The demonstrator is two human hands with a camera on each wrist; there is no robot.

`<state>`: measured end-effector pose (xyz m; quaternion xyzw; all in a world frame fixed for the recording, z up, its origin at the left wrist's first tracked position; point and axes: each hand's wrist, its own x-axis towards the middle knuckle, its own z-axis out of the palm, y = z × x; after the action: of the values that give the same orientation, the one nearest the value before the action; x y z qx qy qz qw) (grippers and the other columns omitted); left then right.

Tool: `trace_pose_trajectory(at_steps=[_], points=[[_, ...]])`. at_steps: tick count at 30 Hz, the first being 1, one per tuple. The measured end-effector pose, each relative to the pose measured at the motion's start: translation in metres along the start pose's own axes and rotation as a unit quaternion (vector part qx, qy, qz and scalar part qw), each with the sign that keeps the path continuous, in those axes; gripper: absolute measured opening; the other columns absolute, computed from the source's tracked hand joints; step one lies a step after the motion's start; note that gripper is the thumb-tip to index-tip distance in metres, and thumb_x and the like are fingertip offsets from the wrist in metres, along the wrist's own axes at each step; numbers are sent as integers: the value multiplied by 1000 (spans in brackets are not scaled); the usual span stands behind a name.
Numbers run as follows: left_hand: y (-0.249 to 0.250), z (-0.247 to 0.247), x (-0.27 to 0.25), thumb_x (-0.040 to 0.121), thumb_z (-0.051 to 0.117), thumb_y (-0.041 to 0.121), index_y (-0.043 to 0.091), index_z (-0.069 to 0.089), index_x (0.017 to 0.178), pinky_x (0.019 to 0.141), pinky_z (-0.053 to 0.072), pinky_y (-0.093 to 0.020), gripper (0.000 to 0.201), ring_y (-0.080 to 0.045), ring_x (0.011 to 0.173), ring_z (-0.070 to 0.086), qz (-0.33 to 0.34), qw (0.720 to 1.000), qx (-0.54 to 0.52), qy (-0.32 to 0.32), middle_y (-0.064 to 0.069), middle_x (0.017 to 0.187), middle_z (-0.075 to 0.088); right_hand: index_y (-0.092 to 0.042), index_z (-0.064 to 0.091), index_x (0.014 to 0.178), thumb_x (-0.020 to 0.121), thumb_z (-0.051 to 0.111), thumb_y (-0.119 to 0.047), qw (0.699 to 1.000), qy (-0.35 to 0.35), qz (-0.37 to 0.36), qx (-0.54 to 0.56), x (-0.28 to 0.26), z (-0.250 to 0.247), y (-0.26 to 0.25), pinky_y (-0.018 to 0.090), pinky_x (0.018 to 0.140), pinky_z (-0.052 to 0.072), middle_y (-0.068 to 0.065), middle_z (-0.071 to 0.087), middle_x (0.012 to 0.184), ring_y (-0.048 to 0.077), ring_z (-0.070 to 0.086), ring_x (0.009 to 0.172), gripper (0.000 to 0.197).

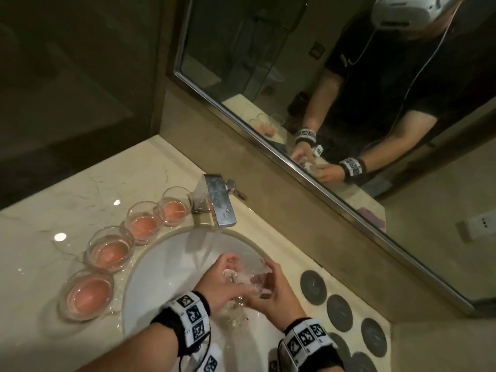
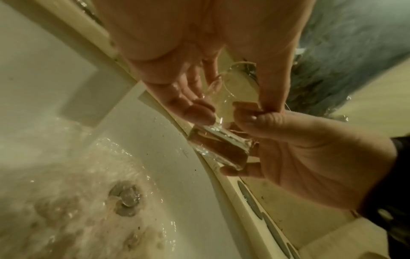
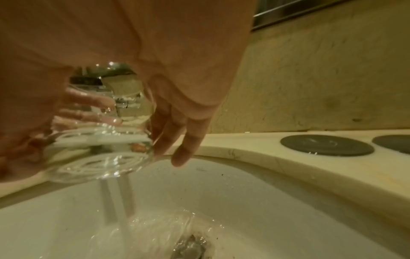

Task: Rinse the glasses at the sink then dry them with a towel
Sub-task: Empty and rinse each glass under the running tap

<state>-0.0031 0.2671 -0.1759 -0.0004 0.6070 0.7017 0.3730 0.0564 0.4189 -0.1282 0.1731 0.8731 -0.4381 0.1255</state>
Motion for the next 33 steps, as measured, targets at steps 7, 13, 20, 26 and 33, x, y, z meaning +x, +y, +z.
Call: trace_pose_trajectory(at_steps=[7, 13, 20, 26, 33], points=[[6, 1, -3, 68, 86, 27, 39, 39, 133, 69, 51, -13, 81, 1, 79, 64, 58, 988, 143, 14, 21, 125, 51, -33, 34, 130, 55, 86, -30, 996, 75, -41, -9, 25, 23, 17, 13, 84, 46, -11, 55, 109, -1, 55, 98, 91], [-12, -10, -1, 80, 73, 47, 41, 31, 139, 90, 54, -34, 72, -14, 108, 62, -4, 989, 131, 75, 16, 127, 50, -23, 38, 120, 62, 89, -25, 977, 206, -17, 57, 85, 9, 7, 24, 86, 49, -8, 56, 103, 9, 57, 93, 77], [-42, -30, -6, 86, 72, 28, 24, 51, 119, 65, 51, -28, 39, -16, 71, 68, -54, 988, 74, 126, 0, 100, 67, -19, 40, 127, 61, 89, -33, 967, 245, -15, 63, 147, 2, -3, 28, 86, 51, -4, 56, 109, 15, 59, 97, 83], [-49, -36, -12, 86, 73, 22, 20, 54, 110, 59, 48, -27, 31, -17, 68, 66, -52, 986, 44, 154, -4, 92, 66, -18, 45, 123, 59, 88, -33, 963, 264, -17, 46, 168, 12, -7, 28, 85, 46, 2, 57, 112, 20, 56, 102, 79], [-47, -35, -21, 87, 71, 21, 17, 57, 105, 60, 49, -26, 24, -15, 66, 64, -59, 986, 38, 149, -2, 89, 66, -10, 37, 135, 60, 89, -16, 967, 251, 27, 42, 181, 16, -18, 32, 100, 40, 13, 45, 132, 27, 50, 118, 91]])
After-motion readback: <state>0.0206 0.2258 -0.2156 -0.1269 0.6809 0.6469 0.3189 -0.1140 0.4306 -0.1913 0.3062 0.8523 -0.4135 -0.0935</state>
